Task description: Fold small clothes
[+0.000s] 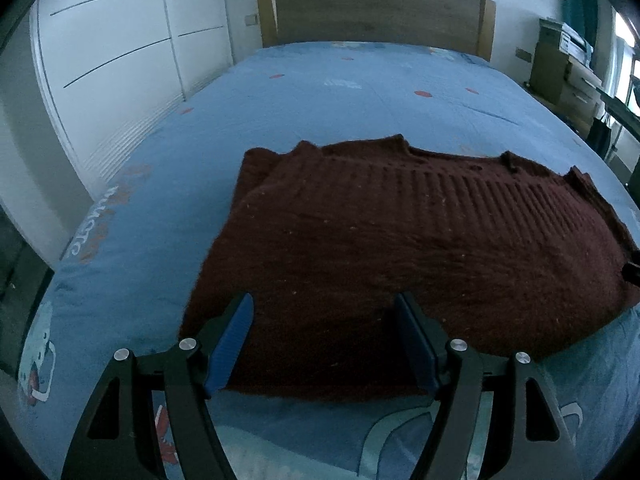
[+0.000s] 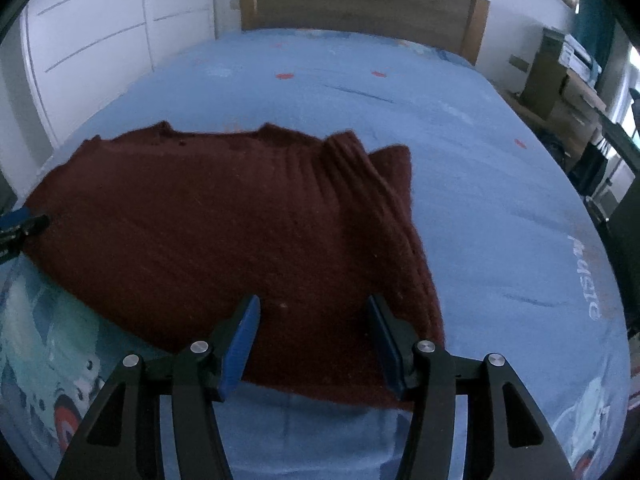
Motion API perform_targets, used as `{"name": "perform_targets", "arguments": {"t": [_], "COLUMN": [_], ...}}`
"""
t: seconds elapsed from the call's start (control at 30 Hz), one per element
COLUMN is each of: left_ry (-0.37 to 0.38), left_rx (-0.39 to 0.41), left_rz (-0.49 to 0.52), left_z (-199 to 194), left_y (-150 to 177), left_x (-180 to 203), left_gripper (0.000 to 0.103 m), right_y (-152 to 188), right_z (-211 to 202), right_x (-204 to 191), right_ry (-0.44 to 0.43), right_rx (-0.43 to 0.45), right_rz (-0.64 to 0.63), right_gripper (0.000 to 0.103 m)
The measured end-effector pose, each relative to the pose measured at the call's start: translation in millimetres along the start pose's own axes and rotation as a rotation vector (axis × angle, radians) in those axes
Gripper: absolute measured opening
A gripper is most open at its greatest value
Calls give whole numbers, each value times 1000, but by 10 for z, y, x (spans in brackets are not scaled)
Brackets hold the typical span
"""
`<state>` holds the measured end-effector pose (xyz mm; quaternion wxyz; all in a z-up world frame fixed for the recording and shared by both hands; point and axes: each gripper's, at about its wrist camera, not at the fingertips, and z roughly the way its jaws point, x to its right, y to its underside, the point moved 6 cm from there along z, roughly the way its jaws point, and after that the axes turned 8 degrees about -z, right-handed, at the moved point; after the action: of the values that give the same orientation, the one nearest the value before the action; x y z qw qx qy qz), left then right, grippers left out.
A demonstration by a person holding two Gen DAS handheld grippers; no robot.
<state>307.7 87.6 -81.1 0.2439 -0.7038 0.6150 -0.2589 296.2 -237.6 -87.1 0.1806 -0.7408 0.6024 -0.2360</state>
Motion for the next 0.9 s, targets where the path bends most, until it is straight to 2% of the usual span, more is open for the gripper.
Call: {"name": "perform_targets", "arguments": {"t": [0.1, 0.17, 0.2, 0.3, 0.5, 0.73, 0.9], "left_ry": [-11, -8, -2, 18, 55, 177, 303], "left_rx": [-14, -37, -46, -54, -65, -117, -168], "left_rz": [-16, -38, -56, -86, -187, -354, -547], "left_z": [48, 96, 99, 18, -201, -427, -451], "left_y": [35, 77, 95, 116, 133, 212, 334], "left_x": [-63, -127, -164, -224, -378, -513, -640], "left_gripper": [68, 76, 76, 76, 76, 76, 76], "right_y": [-85, -92, -70, 33, 210, 430, 620], "right_z": [2, 64, 102, 167, -18, -412, -646], "right_x": [-129, -200, -212, -161, -8, 11, -41], "right_ry": [-17, -19, -18, -17, -5, -17, -33], "right_rx": [16, 0, -16, -53, -54, -21, -10], "right_rz": [-11, -27, -29, -4, 42, 96, 131], "right_gripper": [58, 60, 61, 63, 64, 64, 64]}}
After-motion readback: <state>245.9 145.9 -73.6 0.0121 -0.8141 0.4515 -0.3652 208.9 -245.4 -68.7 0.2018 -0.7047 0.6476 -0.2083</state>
